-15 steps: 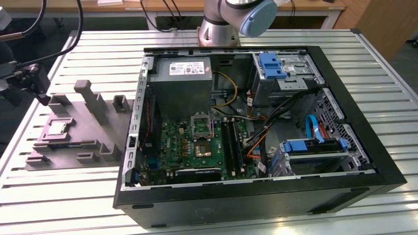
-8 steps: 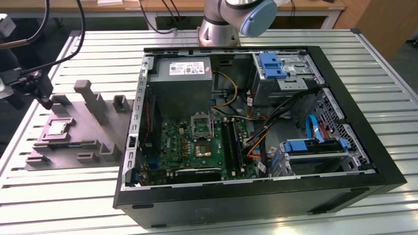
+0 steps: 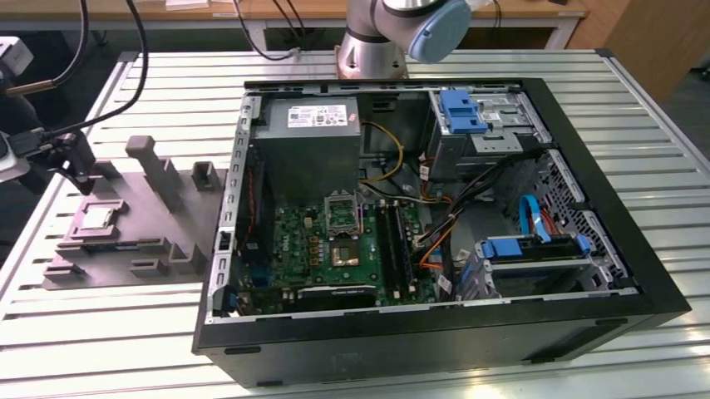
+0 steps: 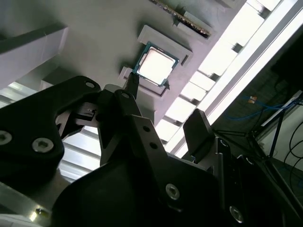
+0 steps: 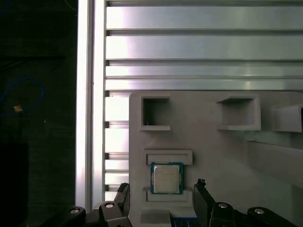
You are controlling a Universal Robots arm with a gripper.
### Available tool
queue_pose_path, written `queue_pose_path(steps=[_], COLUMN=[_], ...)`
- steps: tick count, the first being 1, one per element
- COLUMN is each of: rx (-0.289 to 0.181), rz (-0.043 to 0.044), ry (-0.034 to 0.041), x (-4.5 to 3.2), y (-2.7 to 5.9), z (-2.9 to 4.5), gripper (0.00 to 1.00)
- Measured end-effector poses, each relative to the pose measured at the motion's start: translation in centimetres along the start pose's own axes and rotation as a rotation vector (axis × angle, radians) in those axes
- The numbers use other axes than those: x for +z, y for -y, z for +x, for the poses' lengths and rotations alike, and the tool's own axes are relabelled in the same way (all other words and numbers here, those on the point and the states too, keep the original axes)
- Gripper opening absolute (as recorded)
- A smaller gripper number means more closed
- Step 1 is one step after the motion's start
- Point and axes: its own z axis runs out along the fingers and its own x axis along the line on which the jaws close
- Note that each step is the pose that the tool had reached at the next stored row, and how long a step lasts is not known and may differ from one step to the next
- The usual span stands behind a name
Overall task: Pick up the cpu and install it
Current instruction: 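Pick up the cpu and move it towards the insertion slot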
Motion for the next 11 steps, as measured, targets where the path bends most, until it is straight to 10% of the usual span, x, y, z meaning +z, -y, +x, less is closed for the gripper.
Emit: queue_pose_path(steps=[11], rx=[0.000], rz=[0.0003], ry=[0.0000], x=[0.54], y=[0.10], z=[-0.01], gripper=[0.65])
